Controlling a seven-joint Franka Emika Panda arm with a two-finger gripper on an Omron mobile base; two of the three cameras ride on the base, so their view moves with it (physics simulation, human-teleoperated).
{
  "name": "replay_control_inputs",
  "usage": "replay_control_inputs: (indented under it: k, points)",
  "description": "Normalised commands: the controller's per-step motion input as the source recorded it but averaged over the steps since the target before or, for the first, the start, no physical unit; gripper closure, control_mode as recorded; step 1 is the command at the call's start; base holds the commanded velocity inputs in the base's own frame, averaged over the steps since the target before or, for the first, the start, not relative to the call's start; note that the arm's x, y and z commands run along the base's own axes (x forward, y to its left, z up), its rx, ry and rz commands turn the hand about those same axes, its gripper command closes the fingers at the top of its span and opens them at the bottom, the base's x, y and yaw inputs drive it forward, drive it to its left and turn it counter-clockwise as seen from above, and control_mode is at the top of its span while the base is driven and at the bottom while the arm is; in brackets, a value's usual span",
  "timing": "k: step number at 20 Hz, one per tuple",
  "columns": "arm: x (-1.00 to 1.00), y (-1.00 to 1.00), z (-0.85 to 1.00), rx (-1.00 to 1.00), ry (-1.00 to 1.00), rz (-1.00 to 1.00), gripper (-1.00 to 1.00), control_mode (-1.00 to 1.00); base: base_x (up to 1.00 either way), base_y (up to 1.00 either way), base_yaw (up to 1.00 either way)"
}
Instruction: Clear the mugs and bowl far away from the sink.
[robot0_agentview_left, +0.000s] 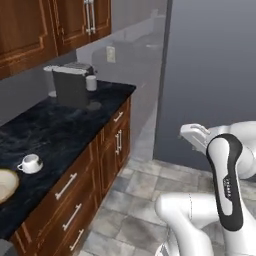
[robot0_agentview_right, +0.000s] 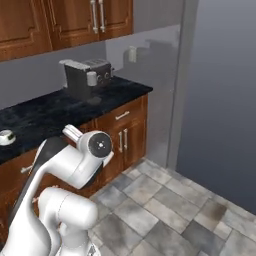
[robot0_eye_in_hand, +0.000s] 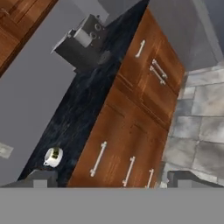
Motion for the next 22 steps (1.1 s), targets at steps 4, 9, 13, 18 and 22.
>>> replay_control_inputs:
  k: [4,9,13,18,22]
  points:
    - [0.0,0.0,0.0,0.0,0.0,0.0,-1.0,1.0,-0.11,0.0,-0.88]
    - [0.0,0.0,0.0,0.0,0.0,0.0,-1.0,1.0,-0.66,0.0,-0.69]
    - [0.0,0.0,0.0,0.0,0.0,0.0,-1.0,1.0,-1.0,-0.08,-0.32]
    - [0.0,0.0,0.0,0.0,0.0,0.0,-1.0,1.0,-1.0,-0.09,-0.22]
    - [0.0,0.0,0.0,0.0,0.0,0.0,-1.0,1.0,-0.87,-0.28,-0.29]
